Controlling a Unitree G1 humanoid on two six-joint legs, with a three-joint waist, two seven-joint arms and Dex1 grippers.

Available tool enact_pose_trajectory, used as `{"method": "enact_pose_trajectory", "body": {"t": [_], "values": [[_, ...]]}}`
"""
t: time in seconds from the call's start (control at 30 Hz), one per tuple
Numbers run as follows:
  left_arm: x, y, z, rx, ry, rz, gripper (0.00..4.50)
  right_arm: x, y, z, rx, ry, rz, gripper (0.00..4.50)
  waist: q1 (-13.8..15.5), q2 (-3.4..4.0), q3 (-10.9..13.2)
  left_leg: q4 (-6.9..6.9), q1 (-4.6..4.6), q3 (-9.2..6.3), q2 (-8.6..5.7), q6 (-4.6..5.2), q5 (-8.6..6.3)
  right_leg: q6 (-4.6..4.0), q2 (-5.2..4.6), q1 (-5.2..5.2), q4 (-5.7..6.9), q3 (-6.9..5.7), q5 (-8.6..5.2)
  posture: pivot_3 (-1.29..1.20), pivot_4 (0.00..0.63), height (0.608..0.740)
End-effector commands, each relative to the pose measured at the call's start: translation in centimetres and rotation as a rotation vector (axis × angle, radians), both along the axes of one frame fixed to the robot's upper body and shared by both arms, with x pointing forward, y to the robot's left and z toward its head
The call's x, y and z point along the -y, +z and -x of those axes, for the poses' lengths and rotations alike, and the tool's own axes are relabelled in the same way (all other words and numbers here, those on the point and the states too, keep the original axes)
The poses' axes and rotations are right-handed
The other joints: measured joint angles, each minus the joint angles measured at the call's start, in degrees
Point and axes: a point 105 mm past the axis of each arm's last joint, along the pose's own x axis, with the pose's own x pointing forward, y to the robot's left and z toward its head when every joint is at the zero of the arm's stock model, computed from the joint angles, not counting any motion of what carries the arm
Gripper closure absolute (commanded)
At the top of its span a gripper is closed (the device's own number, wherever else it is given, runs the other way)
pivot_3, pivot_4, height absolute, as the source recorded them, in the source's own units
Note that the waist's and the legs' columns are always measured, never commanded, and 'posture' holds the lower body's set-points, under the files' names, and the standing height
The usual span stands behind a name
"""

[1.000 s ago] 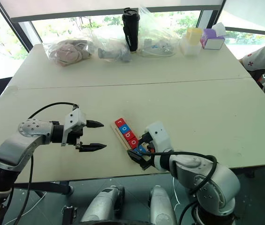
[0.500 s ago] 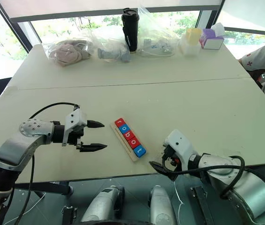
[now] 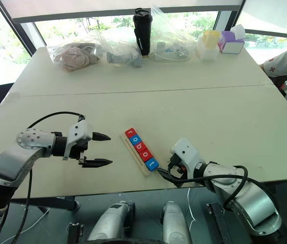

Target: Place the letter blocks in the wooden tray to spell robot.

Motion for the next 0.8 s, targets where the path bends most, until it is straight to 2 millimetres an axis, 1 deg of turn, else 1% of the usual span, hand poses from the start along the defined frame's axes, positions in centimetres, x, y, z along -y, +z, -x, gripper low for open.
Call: {"method": "enact_pose_trajectory", "body": {"t": [0.03, 0.3, 0.37, 0.43, 0.5, 0.63, 0.7, 0.8], "values": [[0.0, 0.7, 0.1, 0.031, -0.006, -0.007, 0.0, -0.8, 0.7, -0.4, 0.049, 0.017, -0.017, 0.08, 0.0, 0.0, 0.0, 0.0, 0.0, 0.0, 0.0, 0.0, 0.0, 0.0, 0.0, 0.0, 0.0, 0.0, 0.0, 0.0, 0.15, 0.74], [0.0, 0.7, 0.1, 0.032, 0.001, -0.006, 0.0, -1.1, 0.8, -0.7, 0.061, 0.023, -0.019, 0.08, 0.0, 0.0, 0.0, 0.0, 0.0, 0.0, -0.01, 0.02, 0.01, 0.0, 0.02, 0.0, 0.01, -0.01, 0.01, 0.0, 0.15, 0.74], [-0.1, 0.7, 0.1, 0.03, 0.004, -0.005, 0.0, -0.7, 0.8, -0.5, 0.058, 0.027, -0.006, 0.08, 0.0, 0.0, 0.0, 0.0, 0.0, 0.0, -0.01, 0.02, 0.01, 0.0, 0.02, 0.0, 0.03, -0.01, 0.01, 0.0, 0.15, 0.74], [-0.3, 0.7, 0.2, 0.014, 0.008, 0.002, 0.0, 0.2, 1.5, -0.1, 0.063, 0.031, 0.001, 0.08, 0.2, 0.0, 0.0, 0.01, 0.0, 0.0, -0.01, 0.02, 0.01, 0.0, 0.02, 0.0, 0.03, -0.01, 0.01, 0.0, 0.15, 0.74], [-0.5, 0.9, 0.2, 0.001, 0.014, 0.022, 0.0, 0.9, 2.8, 0.1, 0.085, 0.049, -0.018, 0.08, 0.3, 0.0, 0.0, 0.01, 0.0, 0.0, -0.02, 0.02, 0.01, 0.0, 0.02, 0.0, 0.03, -0.01, 0.0, 0.0, 0.15, 0.74], [-1.7, 1.5, -0.1, 0.016, 0.052, 0.024, 0.0, 2.5, 5.1, 0.0, 0.139, 0.041, -0.049, 0.08, 0.6, 0.0, 0.0, 0.04, 0.02, 0.01, 0.01, 0.02, 0.01, 0.01, 0.05, 0.0, 0.08, -0.01, 0.01, 0.0, 0.15, 0.74], [-2.6, 1.7, 0.0, 0.012, 0.077, 0.027, 0.0, 2.8, 5.5, 0.5, 0.125, 0.062, -0.074, 0.08, 0.8, 0.0, 0.0, 0.04, 0.04, 0.0, 0.04, 0.02, 0.02, 0.01, 0.06, 0.01, 0.1, -0.01, 0.01, 0.0, 0.15, 0.74], [-3.9, 1.5, 0.5, 0.008, 0.114, 0.038, 0.0, 3.5, 5.2, 1.5, 0.085, 0.079, -0.073, 0.08, 1.1, 0.0, 0.0, 0.0, 0.06, 0.01, 0.04, 0.02, 0.01, 0.0, 0.05, 0.01, 0.09, -0.01, 0.0, 0.0, 0.15, 0.74]]}}
